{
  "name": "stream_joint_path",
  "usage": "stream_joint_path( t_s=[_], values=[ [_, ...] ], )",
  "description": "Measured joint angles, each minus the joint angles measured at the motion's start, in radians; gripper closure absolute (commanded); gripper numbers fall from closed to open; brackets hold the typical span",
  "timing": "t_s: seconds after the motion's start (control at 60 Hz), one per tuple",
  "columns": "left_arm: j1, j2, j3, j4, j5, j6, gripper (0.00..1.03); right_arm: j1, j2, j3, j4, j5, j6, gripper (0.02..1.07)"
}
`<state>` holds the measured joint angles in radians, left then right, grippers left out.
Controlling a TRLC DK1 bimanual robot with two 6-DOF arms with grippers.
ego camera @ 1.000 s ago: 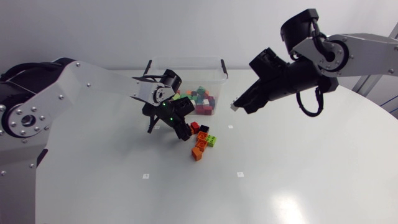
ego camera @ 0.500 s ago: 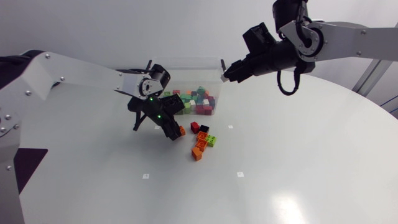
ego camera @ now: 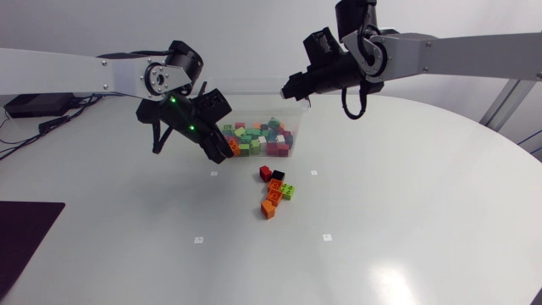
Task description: Place the duplo bricks in the container
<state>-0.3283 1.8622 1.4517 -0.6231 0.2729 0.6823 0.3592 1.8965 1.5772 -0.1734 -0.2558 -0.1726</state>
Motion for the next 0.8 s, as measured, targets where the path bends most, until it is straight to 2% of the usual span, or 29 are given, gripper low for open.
stream_joint_path(
  t_s=[0.117, 0.167, 0.233, 0.367, 0.45, 0.6, 0.8],
  values=[
    [0.008, -0.022, 0.001, -0.008, 0.008, -0.001, 0.73, 0.02, 0.04, 0.018, 0.042, 0.04, 0.01, 0.77],
    [0.016, -0.031, 0.008, -0.008, 0.013, -0.005, 0.73, 0.029, 0.06, 0.03, 0.049, 0.052, 0.013, 0.7],
    [0.03, -0.037, 0.027, -0.008, 0.023, -0.017, 0.73, 0.04, 0.093, 0.06, 0.051, 0.072, 0.013, 0.65],
    [0.055, -0.038, 0.077, 0.028, 0.04, -0.076, 0.73, 0.055, 0.151, 0.115, 0.06, 0.112, 0.013, 0.22],
    [0.066, -0.038, 0.098, 0.072, 0.046, -0.113, 0.73, 0.059, 0.161, 0.125, 0.067, 0.123, 0.016, 0.1],
    [0.088, -0.038, 0.122, 0.206, 0.051, -0.206, 0.73, 0.059, 0.145, 0.116, 0.074, 0.127, 0.02, 0.08],
    [0.101, -0.026, 0.172, 0.29, 0.054, -0.298, 0.73, 0.058, 0.003, 0.006, 0.085, 0.127, 0.021, 0.07]
  ],
)
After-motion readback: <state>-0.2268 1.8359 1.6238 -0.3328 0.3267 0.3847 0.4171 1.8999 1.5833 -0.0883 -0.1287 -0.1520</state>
